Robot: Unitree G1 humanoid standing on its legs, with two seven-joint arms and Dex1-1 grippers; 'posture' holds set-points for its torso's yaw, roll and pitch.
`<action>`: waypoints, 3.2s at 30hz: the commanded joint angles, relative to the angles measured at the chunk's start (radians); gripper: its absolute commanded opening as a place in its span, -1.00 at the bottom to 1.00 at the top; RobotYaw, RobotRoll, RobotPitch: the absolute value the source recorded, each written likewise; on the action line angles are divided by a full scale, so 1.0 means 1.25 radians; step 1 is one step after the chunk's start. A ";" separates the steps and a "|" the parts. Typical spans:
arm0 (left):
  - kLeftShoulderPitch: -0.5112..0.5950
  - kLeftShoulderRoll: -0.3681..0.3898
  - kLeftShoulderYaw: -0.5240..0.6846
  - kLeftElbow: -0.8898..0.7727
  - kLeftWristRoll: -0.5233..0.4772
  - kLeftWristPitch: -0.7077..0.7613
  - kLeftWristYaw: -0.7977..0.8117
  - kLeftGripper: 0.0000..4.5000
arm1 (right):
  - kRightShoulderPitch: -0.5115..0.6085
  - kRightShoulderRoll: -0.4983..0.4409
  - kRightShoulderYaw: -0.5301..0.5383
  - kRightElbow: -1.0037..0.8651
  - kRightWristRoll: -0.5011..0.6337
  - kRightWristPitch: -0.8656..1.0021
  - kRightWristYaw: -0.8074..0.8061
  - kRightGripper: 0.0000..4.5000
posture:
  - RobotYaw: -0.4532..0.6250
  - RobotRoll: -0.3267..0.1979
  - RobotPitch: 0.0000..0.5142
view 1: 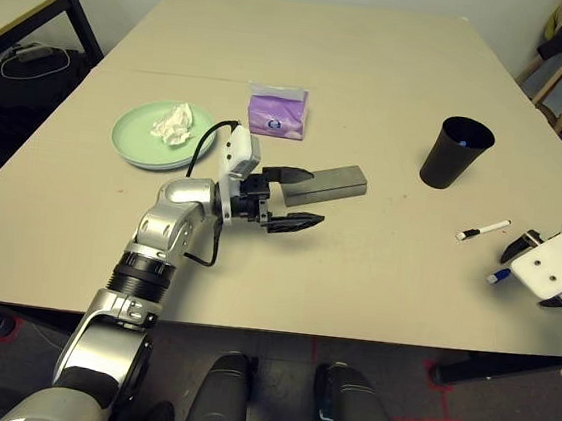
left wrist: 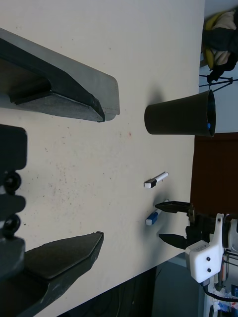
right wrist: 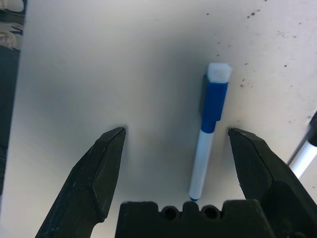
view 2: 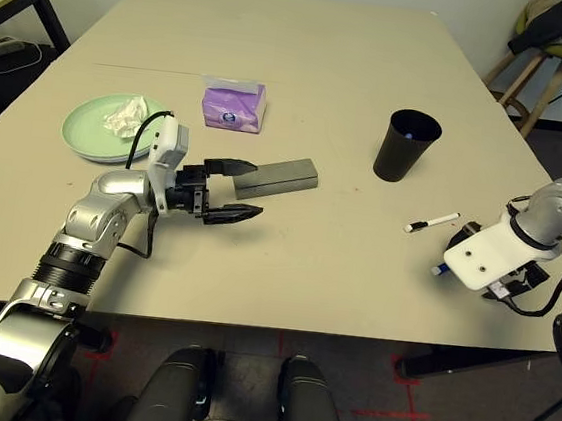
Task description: Organize and tidy the items on the table.
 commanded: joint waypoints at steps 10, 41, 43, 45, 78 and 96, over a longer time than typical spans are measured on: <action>0.015 0.002 -0.008 -0.027 -0.008 0.000 0.002 0.99 | -0.026 0.017 0.020 0.023 -0.010 -0.003 -0.027 1.00 | 0.16 0.25 -0.48; 0.010 0.026 -0.013 -0.025 -0.010 -0.026 -0.033 1.00 | -0.067 0.056 0.010 -0.125 0.526 0.576 0.270 -0.87 | 0.18 0.25 -0.58; 0.009 0.026 -0.014 -0.022 -0.008 -0.029 -0.034 1.00 | -0.051 0.022 0.036 -0.257 0.674 0.715 0.270 -0.87 | 0.16 0.25 -0.59; 0.008 0.025 -0.015 -0.021 -0.008 -0.030 -0.035 1.00 | -0.038 0.009 0.013 -0.350 0.786 0.829 0.270 -0.87 | 0.16 0.25 -0.60; -0.057 -0.016 0.007 0.048 0.021 -0.073 0.088 1.00 | 0.057 0.336 -0.689 -0.497 0.900 0.940 -0.422 -0.87 | 0.10 0.25 -0.65; -0.074 -0.010 -0.002 0.071 0.016 -0.073 0.083 1.00 | 0.036 0.285 -0.676 -0.476 0.746 1.122 -0.701 -0.87 | 0.08 0.25 -0.67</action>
